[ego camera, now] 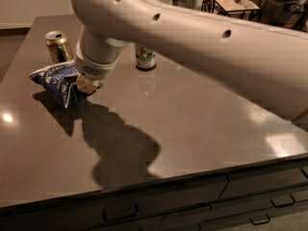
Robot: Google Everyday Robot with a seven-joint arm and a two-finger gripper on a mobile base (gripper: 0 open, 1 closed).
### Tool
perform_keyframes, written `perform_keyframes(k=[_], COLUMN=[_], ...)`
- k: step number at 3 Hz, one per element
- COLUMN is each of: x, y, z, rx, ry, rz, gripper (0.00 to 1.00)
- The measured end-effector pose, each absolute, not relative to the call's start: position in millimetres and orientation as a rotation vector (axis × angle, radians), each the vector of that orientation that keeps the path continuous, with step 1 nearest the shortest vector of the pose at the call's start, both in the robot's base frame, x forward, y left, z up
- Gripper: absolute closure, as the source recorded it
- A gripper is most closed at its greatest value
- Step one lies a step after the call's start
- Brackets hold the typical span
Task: Move blue chip bag near orange can
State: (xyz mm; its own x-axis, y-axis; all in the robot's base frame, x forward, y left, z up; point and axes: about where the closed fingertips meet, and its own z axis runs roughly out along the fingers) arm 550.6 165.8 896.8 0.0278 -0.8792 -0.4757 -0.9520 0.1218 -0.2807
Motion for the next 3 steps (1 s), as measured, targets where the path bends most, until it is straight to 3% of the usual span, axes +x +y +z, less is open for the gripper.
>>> perform_keyframes(k=[1, 3], x=[566.0, 566.5], y=[175.8, 179.4], z=[890.0, 887.7], rx=[-1.736, -1.725], ry=[1.872, 1.86], rz=[0.133, 0.121], gripper=[0.53, 0.06])
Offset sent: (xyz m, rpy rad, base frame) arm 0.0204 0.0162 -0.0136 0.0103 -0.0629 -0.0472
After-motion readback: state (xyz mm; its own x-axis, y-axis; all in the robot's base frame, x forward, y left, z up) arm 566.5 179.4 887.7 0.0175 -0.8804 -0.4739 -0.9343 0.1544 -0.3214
